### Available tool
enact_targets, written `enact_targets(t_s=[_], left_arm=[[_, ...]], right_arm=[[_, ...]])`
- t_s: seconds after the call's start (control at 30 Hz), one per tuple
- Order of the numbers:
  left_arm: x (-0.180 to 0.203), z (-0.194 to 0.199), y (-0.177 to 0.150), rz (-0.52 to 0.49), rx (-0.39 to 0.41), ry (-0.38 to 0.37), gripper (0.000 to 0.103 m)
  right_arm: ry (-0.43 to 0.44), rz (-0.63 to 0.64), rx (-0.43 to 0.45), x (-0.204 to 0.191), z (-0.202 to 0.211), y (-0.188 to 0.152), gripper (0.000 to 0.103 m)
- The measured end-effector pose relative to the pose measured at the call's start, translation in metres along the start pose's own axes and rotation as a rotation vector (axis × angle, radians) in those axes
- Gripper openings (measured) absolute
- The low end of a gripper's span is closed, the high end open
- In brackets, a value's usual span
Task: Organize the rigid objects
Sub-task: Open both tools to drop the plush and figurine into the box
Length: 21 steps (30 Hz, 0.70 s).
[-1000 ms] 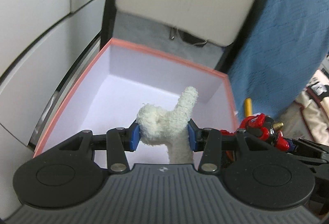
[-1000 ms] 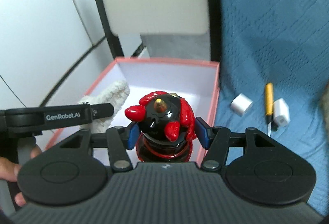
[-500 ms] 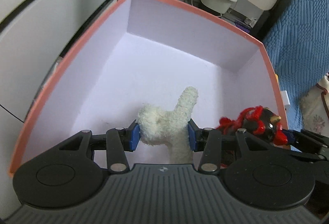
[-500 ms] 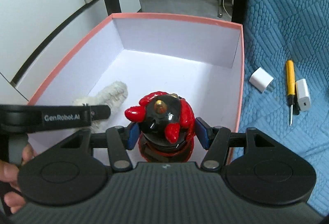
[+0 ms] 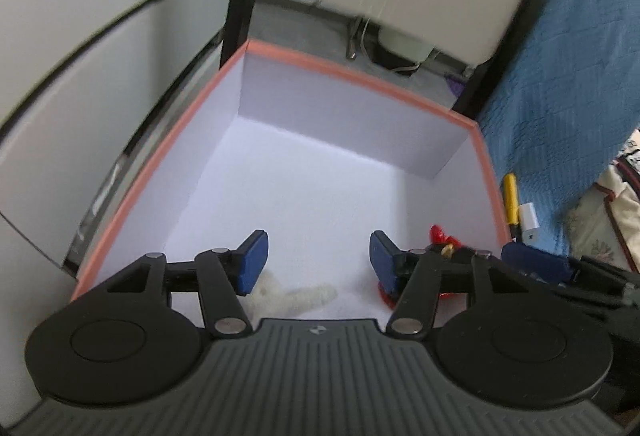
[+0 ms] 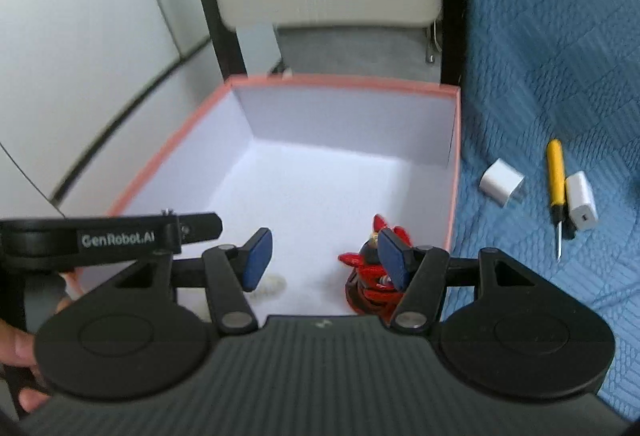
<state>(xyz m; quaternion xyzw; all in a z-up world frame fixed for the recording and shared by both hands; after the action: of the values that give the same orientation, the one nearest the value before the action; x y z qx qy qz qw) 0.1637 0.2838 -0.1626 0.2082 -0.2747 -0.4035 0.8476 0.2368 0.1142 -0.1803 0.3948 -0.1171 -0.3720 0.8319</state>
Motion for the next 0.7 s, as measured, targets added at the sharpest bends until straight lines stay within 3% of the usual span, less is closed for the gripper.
enact_targets(t_s=[0.37, 0.7], left_arm=[[0.054, 0.052, -0.006, -0.05, 0.101, -0.065, 0.062], [0.102, 0.067, -0.024, -0.086, 0.089, -0.139, 0.062]], right_arm=[[-0.039, -0.013, 0.122, 0.032, 0.057, 0.009, 0.061], [-0.069, -0.037, 0.172, 0.065, 0.096, -0.004, 0.061]])
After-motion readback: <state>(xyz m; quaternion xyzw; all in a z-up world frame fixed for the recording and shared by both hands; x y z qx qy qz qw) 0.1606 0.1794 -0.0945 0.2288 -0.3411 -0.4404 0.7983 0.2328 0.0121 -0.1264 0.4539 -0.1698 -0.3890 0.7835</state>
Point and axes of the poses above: each gripper's, at about its wrist camera, not at the fingertips, and z roughly against the way its jaws point, x to its right, y to its top, the point moved 3 cm from there along -z, roughly the way its jaws point, and after that the axes turned 6 degrees about z, right-handed, at the moved point
